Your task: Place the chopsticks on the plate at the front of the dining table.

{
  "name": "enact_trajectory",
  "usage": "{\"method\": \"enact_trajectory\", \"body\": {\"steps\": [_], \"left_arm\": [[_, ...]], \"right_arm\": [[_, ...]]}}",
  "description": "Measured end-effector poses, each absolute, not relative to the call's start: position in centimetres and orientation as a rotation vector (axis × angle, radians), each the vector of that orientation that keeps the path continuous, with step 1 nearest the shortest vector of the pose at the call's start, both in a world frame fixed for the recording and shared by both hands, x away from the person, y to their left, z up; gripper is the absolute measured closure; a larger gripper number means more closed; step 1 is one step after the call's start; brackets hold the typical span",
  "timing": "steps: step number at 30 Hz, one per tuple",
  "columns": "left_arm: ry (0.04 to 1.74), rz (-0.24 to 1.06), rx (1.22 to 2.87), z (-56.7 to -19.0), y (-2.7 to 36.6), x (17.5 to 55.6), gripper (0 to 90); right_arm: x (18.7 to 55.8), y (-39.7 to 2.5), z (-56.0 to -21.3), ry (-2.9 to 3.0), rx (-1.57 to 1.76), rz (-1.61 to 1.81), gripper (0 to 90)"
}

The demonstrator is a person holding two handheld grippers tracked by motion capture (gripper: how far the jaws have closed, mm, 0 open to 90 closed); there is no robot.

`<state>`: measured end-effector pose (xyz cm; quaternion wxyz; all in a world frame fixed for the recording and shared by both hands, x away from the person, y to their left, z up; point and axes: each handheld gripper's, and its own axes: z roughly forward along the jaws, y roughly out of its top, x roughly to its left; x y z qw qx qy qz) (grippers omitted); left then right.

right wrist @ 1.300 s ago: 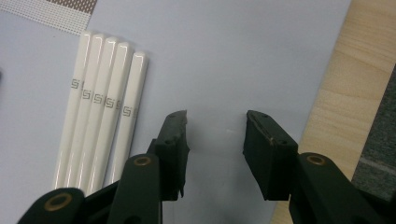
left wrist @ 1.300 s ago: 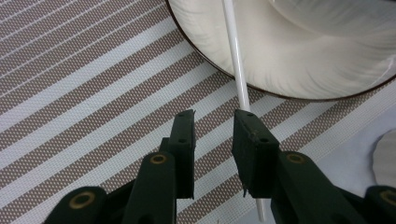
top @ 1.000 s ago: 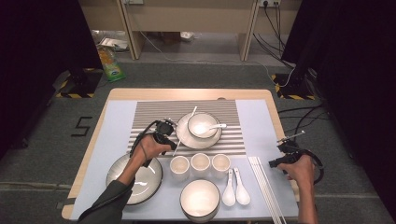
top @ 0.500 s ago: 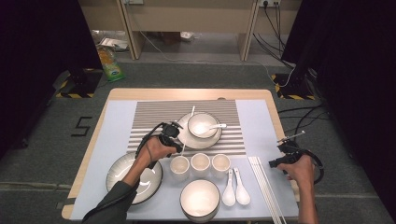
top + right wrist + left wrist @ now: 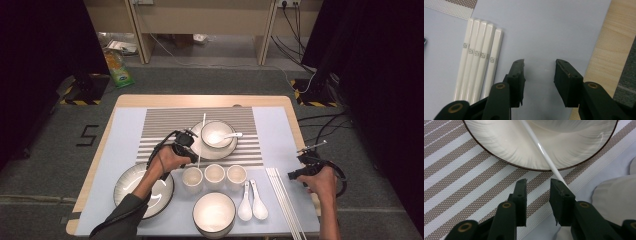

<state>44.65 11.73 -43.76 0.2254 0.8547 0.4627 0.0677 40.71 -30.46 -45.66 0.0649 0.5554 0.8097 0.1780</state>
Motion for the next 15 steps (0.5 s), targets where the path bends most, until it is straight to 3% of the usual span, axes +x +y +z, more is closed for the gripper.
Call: {"method": "enact_trajectory", "body": {"steps": [9,15], "left_arm": [[1.29,0.238,2.264,-42.5,13.1,44.7,51.9],[1.309,0.263,2.217,-42.0,13.9,44.8,43.3]], "right_arm": [[40.7,-30.1,-45.5,2.45,1.656,0.502,58.1],[39.6,-29.2,-44.9,2.507,1.618,0.514,63.0]]}}
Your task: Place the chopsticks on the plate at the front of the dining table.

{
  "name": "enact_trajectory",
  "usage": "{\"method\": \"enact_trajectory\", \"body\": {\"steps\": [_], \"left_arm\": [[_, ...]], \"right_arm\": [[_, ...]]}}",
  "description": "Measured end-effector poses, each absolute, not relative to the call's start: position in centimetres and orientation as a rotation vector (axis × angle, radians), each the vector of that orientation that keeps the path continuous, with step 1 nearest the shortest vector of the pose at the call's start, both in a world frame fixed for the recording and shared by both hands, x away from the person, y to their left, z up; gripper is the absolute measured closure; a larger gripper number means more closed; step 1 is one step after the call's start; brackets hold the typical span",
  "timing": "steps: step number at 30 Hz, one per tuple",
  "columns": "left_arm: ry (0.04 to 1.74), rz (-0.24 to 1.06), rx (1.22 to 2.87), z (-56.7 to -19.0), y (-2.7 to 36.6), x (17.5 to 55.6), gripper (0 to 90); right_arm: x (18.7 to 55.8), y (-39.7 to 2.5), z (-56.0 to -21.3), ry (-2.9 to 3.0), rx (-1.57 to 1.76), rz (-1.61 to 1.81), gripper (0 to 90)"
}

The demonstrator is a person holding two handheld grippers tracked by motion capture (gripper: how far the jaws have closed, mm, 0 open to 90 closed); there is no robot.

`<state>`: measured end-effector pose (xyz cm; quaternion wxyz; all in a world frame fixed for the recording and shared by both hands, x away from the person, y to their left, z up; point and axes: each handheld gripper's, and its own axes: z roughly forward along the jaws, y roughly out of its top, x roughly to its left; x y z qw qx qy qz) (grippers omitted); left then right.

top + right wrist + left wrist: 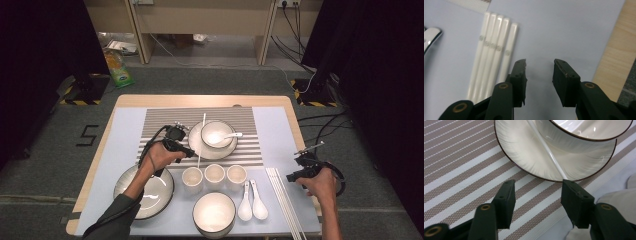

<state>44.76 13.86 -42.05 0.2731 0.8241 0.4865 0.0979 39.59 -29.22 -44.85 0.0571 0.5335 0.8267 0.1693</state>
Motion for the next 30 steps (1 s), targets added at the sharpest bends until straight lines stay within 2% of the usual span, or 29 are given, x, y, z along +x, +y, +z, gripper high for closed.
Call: {"method": "enact_trajectory", "body": {"steps": [10,30], "left_arm": [[1.351,0.271,2.188,-42.0,14.8,44.7,30.8],[1.365,0.257,2.186,-42.3,16.0,44.7,30.9]], "right_arm": [[38.0,-27.2,-44.1,2.576,1.578,0.487,69.0],[38.3,-25.7,-45.0,2.64,1.597,0.276,79.2]]}}
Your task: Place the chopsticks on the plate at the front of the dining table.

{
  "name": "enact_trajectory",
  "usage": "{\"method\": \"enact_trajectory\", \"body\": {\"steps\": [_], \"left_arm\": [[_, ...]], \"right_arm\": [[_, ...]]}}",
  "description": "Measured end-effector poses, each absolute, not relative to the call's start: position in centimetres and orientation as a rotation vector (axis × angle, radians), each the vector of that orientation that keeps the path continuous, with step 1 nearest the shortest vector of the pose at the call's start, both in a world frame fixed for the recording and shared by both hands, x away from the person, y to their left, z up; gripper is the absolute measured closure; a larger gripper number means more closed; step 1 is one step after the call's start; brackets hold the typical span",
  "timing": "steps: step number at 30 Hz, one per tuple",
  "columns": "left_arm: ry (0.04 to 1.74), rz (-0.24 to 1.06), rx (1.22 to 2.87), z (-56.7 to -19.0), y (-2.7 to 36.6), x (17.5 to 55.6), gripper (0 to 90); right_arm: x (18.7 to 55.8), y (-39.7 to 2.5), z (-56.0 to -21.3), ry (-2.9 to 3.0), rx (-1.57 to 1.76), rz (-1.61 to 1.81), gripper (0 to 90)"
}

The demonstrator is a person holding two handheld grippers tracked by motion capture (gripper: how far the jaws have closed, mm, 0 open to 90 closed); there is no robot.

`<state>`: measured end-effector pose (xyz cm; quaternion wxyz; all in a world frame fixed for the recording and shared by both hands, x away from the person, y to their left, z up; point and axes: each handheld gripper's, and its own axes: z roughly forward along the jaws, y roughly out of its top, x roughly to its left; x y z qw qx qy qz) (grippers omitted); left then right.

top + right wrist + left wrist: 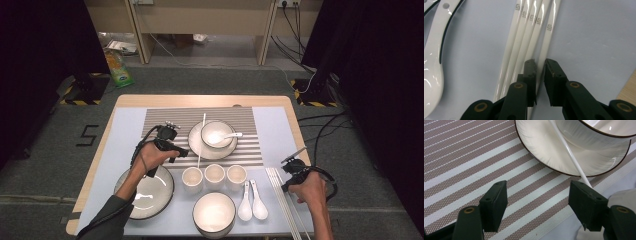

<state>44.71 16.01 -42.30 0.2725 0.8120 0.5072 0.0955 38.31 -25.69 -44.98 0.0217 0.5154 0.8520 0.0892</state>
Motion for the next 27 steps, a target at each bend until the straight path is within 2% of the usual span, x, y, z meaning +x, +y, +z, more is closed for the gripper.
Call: {"method": "enact_trajectory", "body": {"steps": [7,27], "left_arm": [[1.368,0.262,2.183,-42.3,16.3,44.7,30.4],[1.356,0.26,2.192,-42.6,15.8,44.6,30.4]], "right_arm": [[39.0,-25.5,-44.8,2.636,1.593,0.142,84.0],[40.3,-24.8,-44.9,2.687,1.601,0.003,84.5]]}}
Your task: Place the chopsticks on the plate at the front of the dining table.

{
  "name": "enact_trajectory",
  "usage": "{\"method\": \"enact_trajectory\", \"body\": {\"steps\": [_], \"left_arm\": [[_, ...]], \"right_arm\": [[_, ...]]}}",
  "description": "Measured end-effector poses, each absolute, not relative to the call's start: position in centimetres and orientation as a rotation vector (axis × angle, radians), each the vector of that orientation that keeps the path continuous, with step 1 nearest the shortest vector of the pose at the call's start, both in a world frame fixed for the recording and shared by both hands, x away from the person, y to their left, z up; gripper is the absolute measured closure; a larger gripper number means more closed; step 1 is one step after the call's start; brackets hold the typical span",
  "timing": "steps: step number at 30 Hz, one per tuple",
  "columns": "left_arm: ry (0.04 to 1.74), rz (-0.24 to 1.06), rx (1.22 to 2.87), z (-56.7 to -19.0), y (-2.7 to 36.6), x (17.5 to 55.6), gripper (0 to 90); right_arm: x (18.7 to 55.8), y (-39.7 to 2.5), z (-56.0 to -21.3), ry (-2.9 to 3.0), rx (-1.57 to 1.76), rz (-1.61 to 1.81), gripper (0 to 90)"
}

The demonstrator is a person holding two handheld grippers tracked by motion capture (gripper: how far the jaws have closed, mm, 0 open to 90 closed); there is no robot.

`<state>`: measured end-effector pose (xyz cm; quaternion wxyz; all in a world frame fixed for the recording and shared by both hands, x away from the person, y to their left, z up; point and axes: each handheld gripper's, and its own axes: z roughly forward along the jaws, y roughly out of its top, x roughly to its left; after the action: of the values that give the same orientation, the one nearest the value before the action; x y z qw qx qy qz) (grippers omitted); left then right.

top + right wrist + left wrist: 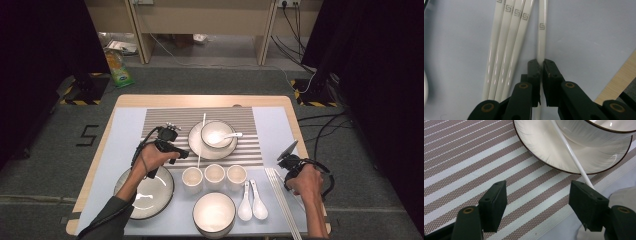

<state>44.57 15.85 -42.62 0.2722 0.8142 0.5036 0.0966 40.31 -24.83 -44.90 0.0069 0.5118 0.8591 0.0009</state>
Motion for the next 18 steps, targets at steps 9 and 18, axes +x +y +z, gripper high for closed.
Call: {"method": "enact_trajectory", "body": {"steps": [9,18], "left_arm": [[1.355,0.265,2.182,-42.2,16.1,44.7,30.0],[1.345,0.261,2.18,-42.0,16.0,44.6,29.9]], "right_arm": [[40.1,-26.3,-44.5,2.688,1.611,0.121,84.6],[39.9,-26.8,-42.1,2.666,1.58,0.241,84.7]]}}
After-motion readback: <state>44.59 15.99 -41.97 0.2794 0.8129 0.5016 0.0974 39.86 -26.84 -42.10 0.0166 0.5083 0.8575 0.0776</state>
